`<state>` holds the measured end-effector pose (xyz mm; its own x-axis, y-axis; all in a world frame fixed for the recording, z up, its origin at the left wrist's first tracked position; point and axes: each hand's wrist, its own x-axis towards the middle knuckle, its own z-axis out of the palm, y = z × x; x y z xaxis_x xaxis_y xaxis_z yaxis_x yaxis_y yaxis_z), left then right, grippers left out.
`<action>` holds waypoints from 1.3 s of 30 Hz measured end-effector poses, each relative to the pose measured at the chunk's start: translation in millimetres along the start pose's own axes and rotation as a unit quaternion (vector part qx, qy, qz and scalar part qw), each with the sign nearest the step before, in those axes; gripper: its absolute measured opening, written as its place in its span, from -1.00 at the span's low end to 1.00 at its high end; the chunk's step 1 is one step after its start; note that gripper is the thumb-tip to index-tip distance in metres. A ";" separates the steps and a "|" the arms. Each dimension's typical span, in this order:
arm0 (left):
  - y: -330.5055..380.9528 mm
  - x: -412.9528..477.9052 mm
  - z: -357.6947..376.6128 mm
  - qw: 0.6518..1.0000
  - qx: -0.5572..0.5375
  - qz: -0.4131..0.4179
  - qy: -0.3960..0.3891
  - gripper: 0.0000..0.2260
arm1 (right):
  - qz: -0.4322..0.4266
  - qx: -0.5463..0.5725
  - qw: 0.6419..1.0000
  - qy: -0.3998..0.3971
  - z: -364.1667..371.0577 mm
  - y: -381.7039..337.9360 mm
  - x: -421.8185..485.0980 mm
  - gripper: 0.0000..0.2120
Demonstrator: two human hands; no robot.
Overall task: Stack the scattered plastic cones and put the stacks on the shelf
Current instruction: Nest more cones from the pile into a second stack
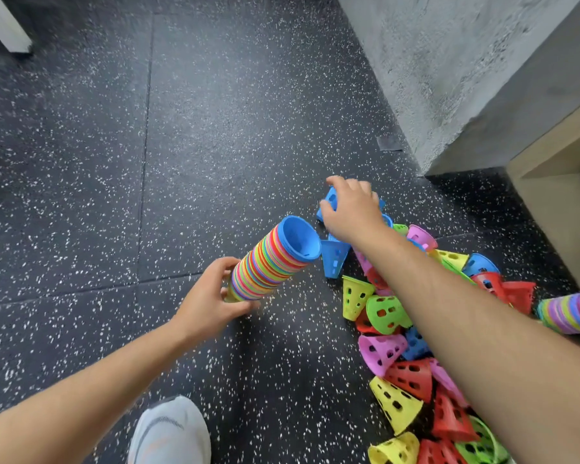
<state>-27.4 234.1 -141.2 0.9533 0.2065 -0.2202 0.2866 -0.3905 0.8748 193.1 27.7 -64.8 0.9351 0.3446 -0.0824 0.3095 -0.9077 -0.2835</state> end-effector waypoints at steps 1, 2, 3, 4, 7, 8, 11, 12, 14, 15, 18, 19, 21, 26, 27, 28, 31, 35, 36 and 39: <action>-0.4 3.4 -1.6 1.000 0.003 -0.001 0.000 -0.43 | 0.010 -0.051 0.999 -0.016 3.4 5.3 13.3 -0.56; -0.7 7.0 -3.3 1.000 0.004 -0.003 0.000 -0.43 | 0.018 -0.089 0.995 -0.027 6.5 9.7 25.5 -0.57; -1.3 10.4 -4.7 1.000 0.003 -0.006 -0.001 -0.44 | 0.024 -0.120 0.992 -0.040 9.4 13.2 36.6 -0.59; -1.8 13.3 -6.0 1.000 0.001 -0.010 -0.003 -0.44 | 0.030 -0.145 0.987 -0.060 12.0 15.7 46.7 -0.60; -2.9 21.4 -9.2 1.000 -0.005 -0.020 -0.002 -0.45 | 0.061 -0.180 0.971 -0.145 19.9 16.9 68.0 -0.66; -3.7 23.6 -10.4 1.000 -0.006 -0.023 -0.001 -0.46 | 0.066 -0.182 0.968 -0.157 23.3 16.1 72.7 -0.69; -5.6 26.8 -14.0 1.000 0.002 -0.027 0.003 -0.45 | 0.018 -0.195 0.974 -0.111 28.8 11.5 78.4 -0.72; -6.2 27.4 -15.3 1.000 0.004 -0.028 0.003 -0.45 | -0.008 -0.188 0.979 -0.077 26.4 8.3 76.5 -0.71; -7.2 28.2 -15.6 0.999 0.004 -0.032 0.003 -0.45 | -0.044 -0.104 0.994 0.002 15.7 1.6 66.6 -0.72; -7.5 28.4 -15.3 0.999 0.003 -0.034 0.004 -0.45 | -0.061 -0.038 0.997 0.041 9.1 -1.5 59.4 -0.75; -5.4 27.4 -13.9 0.999 0.005 -0.037 0.006 -0.46 | -0.124 0.130 0.977 0.111 -11.6 -10.8 29.3 -0.78; -4.3 26.9 -13.6 0.999 0.004 -0.038 0.005 -0.46 | -0.141 0.166 0.968 0.127 -18.7 -13.8 17.4 -0.75; -2.0 25.7 -13.1 0.999 0.004 -0.039 0.006 -0.46 | -0.165 0.208 0.952 0.155 -30.2 -18.5 -5.2 -0.71; 2.4 15.0 -11.7 0.999 0.011 -0.033 0.011 -0.46 | -0.216 0.233 0.934 0.161 -39.2 -22.3 -55.8 -0.67; 2.8 11.3 -11.1 0.999 0.006 -0.031 0.009 -0.46 | -0.222 0.230 0.932 0.173 -39.5 -21.5 -62.7 -0.68; 3.0 7.3 -10.3 1.000 0.004 -0.029 0.005 -0.46 | -0.224 0.226 0.928 0.195 -40.2 -20.1 -68.4 -0.68; 2.9 -5.4 -5.4 1.000 0.008 -0.022 0.001 -0.46 | -0.231 0.217 0.911 0.264 -46.5 -14.8 -82.4 -0.71; 7.5 -18.9 2.1 1.000 0.002 -0.023 0.010 -0.45 | -0.269 0.204 0.913 0.230 -51.0 -10.8 -101.3 -0.71; 10.7 -21.6 3.9 1.000 0.003 -0.021 0.013 -0.45 | -0.292 0.198 0.917 0.188 -51.0 -10.6 -106.4 -0.72; 22.6 -27.2 8.2 1.000 0.007 -0.011 0.022 -0.46 | -0.346 0.153 0.922 0.077 -51.4 -11.4 -119.7 -0.77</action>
<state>-46.0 212.3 -119.0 0.9422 0.2531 -0.2196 0.3084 -0.3987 0.8637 86.5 -15.6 -2.5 0.5523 0.7568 0.3497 0.8007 -0.3649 -0.4750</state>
